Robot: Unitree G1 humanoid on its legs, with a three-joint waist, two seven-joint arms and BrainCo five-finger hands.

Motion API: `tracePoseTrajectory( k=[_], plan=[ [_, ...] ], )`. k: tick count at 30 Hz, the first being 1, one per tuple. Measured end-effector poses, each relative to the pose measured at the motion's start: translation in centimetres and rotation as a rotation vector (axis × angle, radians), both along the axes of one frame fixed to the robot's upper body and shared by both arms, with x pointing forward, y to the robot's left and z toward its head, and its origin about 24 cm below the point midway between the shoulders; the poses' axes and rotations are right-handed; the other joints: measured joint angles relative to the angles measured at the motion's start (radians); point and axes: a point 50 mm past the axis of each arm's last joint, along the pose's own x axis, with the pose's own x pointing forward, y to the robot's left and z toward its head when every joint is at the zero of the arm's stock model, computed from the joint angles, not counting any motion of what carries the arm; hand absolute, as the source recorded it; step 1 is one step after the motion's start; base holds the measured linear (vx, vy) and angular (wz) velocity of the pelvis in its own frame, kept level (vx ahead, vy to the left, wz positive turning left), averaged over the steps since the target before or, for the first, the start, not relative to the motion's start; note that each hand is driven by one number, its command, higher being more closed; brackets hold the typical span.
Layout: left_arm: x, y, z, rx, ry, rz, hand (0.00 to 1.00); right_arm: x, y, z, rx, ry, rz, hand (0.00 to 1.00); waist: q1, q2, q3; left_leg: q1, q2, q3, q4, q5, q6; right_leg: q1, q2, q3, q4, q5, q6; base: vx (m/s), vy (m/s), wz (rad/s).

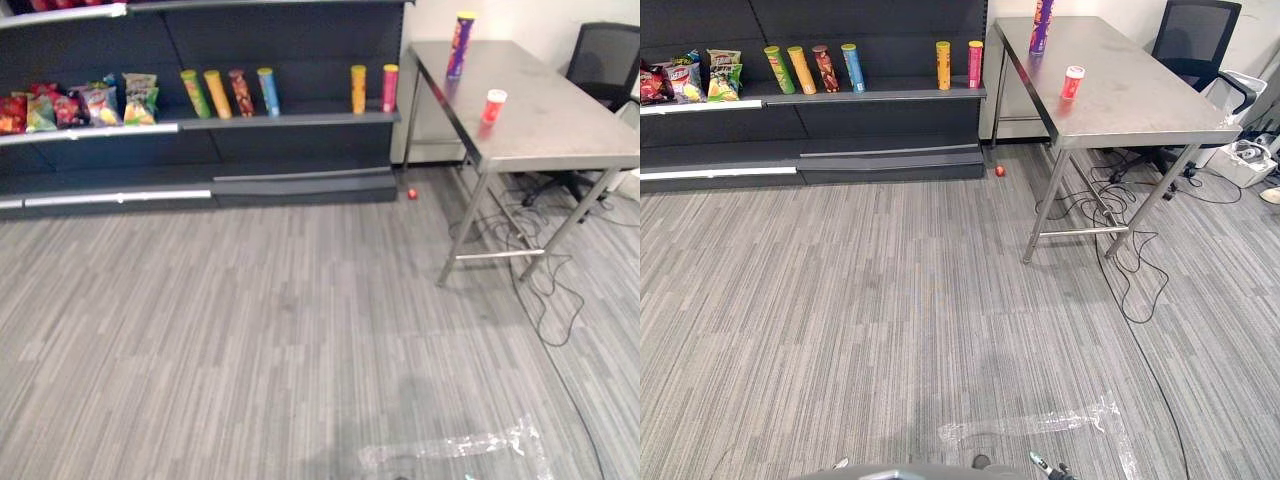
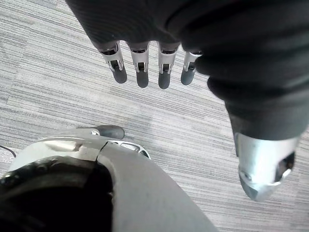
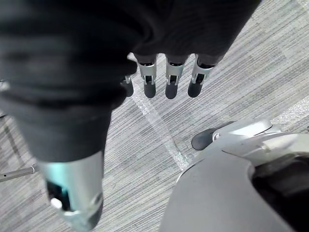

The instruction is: Put the gum and the chips on the shelf.

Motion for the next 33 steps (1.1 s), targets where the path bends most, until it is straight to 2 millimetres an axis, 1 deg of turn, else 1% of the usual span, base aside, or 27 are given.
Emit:
tracePoseTrajectory(
  k=[20,25,33],
  plan=[
    [0.17,0.12,0.06,0.008,-0.009,-0.007,0.0,-0.01,0.13,-0.02,0.007,-0.004,-0.02,0.0,0.0,-0.008,0.007,0.006,0.0,0.011,-0.007,0.003,-0.001,0.013,0.0,-0.016,-0.016,0.0,-0.001,-0.01,-0.028,0.01],
    [0.22,0.12,0.07,0.008,-0.011,-0.007,0.0,0.56,0.17,0.03,0.01,-0.019,-0.015,0.0,0.001,-0.009,0.008,0.008,0.001,0.012,-0.007,0.003,-0.001,0.015,0.0,-0.017,-0.015,0.0,-0.001,0.0,0.0,0.0],
    [0.25,0.13,0.07,0.009,-0.012,-0.007,0.0,0.82,0.19,0.07,0.009,-0.027,-0.012,0.0,0.001,-0.011,0.012,0.002,0.001,0.012,-0.007,0.003,-0.001,0.013,0.0,-0.019,-0.015,0.0,-0.001,0.0,0.0,0.0]
  ],
)
